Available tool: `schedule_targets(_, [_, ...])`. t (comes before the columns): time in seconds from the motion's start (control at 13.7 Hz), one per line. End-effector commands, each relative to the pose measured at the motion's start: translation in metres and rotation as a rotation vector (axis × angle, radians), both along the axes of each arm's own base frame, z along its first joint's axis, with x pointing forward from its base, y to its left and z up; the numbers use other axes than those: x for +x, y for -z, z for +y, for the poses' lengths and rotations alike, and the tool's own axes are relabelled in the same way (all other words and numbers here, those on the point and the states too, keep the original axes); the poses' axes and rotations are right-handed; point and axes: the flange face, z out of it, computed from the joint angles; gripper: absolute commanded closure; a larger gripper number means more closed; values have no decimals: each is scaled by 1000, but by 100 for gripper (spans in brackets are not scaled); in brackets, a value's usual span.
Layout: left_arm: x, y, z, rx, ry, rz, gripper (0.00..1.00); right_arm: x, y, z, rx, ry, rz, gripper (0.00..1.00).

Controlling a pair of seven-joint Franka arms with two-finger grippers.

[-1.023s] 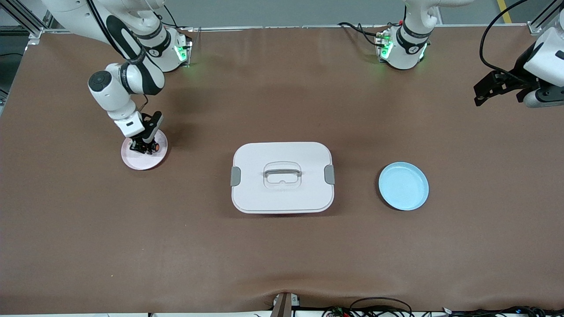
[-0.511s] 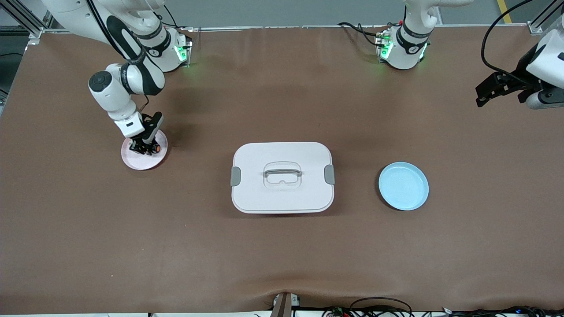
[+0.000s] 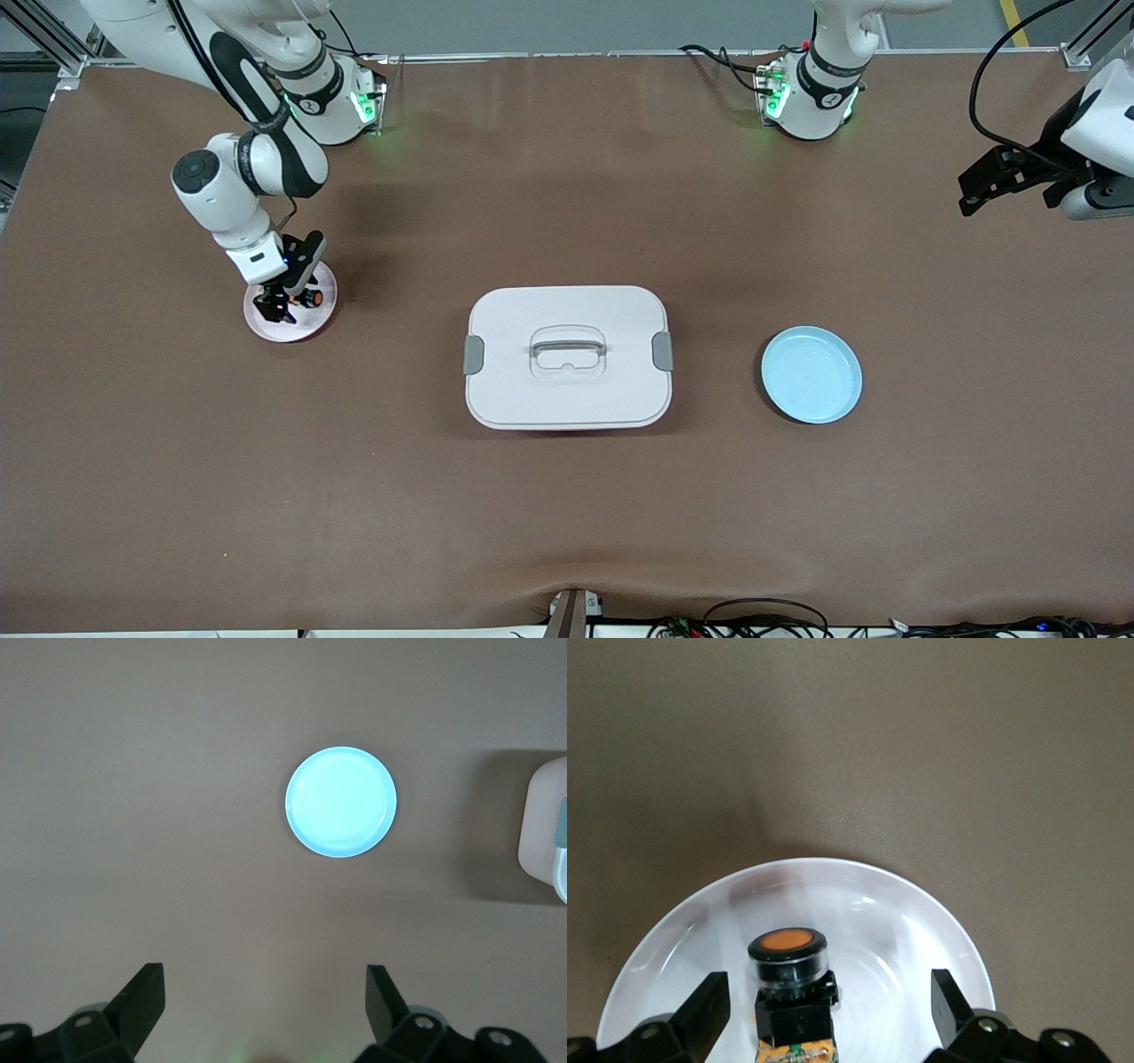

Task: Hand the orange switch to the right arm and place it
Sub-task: 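Lower the switch onto the pink plate with the right gripper, then open the right gripper and lift it off the switch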

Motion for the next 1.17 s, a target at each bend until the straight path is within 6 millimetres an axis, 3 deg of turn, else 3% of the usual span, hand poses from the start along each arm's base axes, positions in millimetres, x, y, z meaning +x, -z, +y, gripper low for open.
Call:
schedule_targets(0.0, [1, -2, 5, -14, 15, -6, 0, 13, -37, -2, 14, 12, 50, 0])
schedule_targets(0.58, [-1, 0, 7, -14, 8, 4, 0, 37, -102, 4, 50, 192, 215, 0])
schedule_targets(0.88, [-2, 0, -1, -21, 24, 3, 0, 44, -126, 10, 52, 425, 285, 0])
schedule_targets(1.1, [-2, 1, -4, -36, 27, 7, 0, 48, -163, 7, 49, 639, 317, 0])
